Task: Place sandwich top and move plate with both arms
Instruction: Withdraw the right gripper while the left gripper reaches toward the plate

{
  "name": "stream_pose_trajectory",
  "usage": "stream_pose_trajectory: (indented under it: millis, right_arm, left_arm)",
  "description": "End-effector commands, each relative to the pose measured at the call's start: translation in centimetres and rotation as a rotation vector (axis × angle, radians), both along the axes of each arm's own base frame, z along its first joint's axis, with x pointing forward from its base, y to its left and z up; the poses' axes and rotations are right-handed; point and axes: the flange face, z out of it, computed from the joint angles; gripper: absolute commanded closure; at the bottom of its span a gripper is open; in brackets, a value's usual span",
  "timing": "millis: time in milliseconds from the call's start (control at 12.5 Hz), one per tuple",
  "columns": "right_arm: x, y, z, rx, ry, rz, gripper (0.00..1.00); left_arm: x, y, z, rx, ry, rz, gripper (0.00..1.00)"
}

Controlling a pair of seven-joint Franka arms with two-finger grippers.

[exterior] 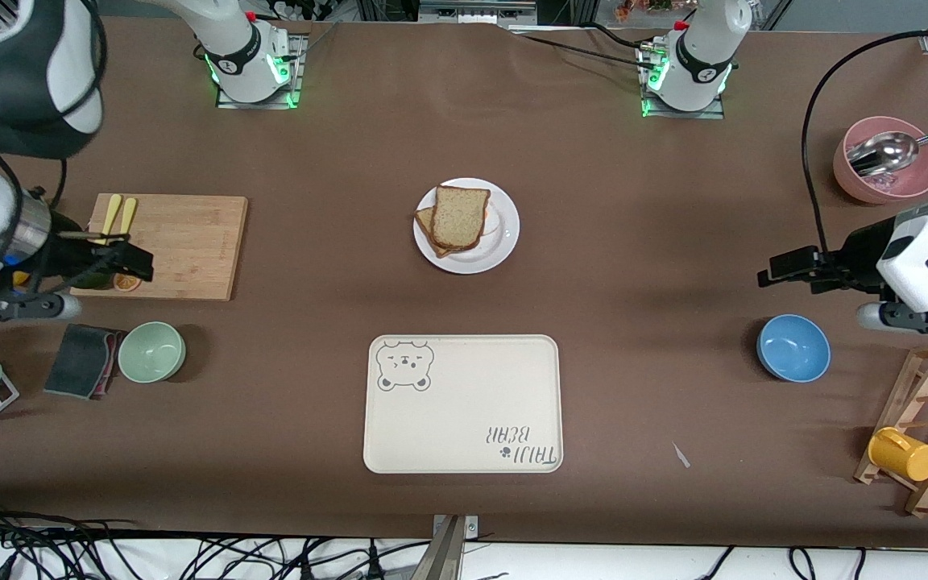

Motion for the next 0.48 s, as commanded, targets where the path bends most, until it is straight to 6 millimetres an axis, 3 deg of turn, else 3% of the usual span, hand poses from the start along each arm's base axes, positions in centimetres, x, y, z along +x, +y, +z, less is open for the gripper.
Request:
stream_pose_trajectory:
  millis: [0,160,320,400]
  right_arm:
    - [-1.8,-4.9,2.3,0.074,0.003,-0.02,0.0]
    - [-3.5,-7.0,3.7,0.052,-0.014,-0.024,0.0]
    - [-4.6,-7.5,5.2,-0.024,-0.032,0.003,0.0]
    - [-5.6,-8.3,5.2,-0.016,-0.038,-0.012,0.0]
  left_arm:
    - [0.9,-0.9,-1.3,-0.064,0.01,-0.011,0.0]
    - [1.5,-3.1,-4.1,-0.09,0.045,-0.056,0.0]
    - [3.0,-4.3,-9.6,-0.219,0.084,-0.048,0.0]
    - [3.2,-5.4,-11.2,-0.271,0.084,-0.088,0.0]
